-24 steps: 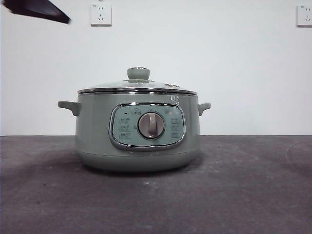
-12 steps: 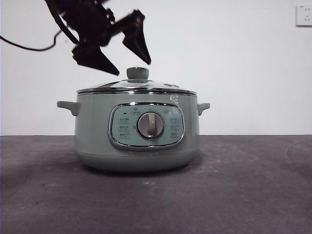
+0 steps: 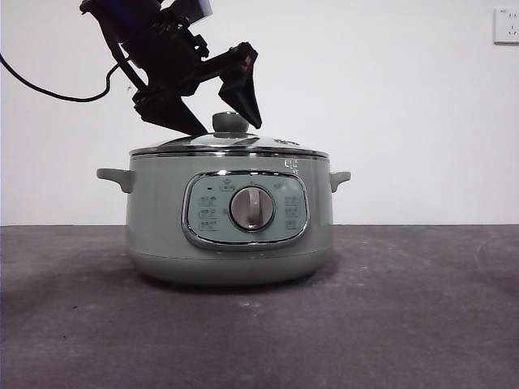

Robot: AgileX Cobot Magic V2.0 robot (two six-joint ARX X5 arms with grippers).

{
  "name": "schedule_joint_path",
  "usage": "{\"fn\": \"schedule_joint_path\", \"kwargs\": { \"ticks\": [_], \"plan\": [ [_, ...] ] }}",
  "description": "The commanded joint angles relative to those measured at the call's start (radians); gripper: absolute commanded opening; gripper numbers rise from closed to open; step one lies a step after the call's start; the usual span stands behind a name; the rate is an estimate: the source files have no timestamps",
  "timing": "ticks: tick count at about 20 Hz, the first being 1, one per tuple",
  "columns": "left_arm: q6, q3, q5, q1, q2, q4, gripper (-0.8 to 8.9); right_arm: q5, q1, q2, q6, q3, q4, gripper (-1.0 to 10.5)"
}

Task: Pick up the egg,open the lid,put the egg in the pot,close the lid

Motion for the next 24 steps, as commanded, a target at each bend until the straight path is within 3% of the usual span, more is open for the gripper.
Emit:
{"fn": "schedule_joint_path", "kwargs": {
  "ticks": [1, 3, 14, 24],
  "plan": [
    [0.007, 0.002, -0.001, -0.003, 0.011, 0.008, 0.65, 0.0, 0.002, -0.002, 0.006, -0.001, 0.006, -0.2],
    [0.007, 0.002, 0.0, -0.003, 0.01, 0.008, -0.1, 0.0, 0.002, -0.002, 0.006, -0.001, 0.006, -0.2],
    [0.008, 0.01, 0.002, -0.003, -0.044, -0.007, -0.09, -0.001, 0.002, 0.03, 0.006, -0.001, 0.005, -0.1],
    [0.017, 0.079, -0.002, -0.002, -0.216, -0.151, -0.08, -0.003, 0.002, 0.071, 0.006, -0.001, 0.096, -0.1]
  ]
}}
